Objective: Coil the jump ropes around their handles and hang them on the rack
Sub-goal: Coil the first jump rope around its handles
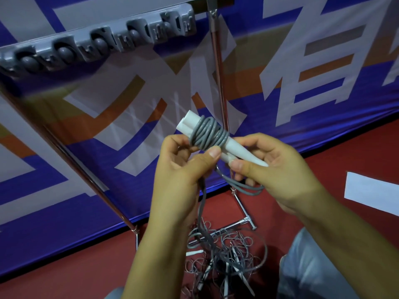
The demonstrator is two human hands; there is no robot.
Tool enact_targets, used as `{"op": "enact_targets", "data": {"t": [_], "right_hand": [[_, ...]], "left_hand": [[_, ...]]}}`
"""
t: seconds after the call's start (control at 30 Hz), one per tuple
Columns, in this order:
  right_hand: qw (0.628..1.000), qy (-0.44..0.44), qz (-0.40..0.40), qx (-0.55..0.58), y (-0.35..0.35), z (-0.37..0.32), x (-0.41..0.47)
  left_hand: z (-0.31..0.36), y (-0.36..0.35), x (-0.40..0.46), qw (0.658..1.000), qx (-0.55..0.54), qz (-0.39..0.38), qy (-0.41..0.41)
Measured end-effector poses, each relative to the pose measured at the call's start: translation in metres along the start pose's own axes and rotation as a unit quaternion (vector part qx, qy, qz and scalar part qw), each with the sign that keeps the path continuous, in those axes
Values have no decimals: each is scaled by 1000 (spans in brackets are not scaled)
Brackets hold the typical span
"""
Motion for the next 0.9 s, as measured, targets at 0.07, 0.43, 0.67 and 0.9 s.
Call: {"op": "enact_targets", "data": {"t": [0.07, 0.43, 0.67, 0.9], "right_hand": [[1000, 1, -7, -6, -3, 0, 0], [991, -113, -27, 74, -1, 8, -2], [986, -142, -45, 79, 1, 7, -2], [982, -147, -90, 74, 1, 4, -5]], "left_hand": [[-1, 0, 0, 999, 3, 31, -12], [-6, 16, 10, 979, -22, -116, 167], [-9, 26, 16, 976, 31, -128, 174], [-10, 30, 22, 975, 68, -187, 99]]}}
Point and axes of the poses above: each hand's wrist, its own x-axis towards the middle knuckle, its own y-axis out of the back of the hand, z = x × y, the point moved 4 cm from there along x, towards the middle knuckle, and after that the axes turned 11 degrees about z, right-handed, at the moved point
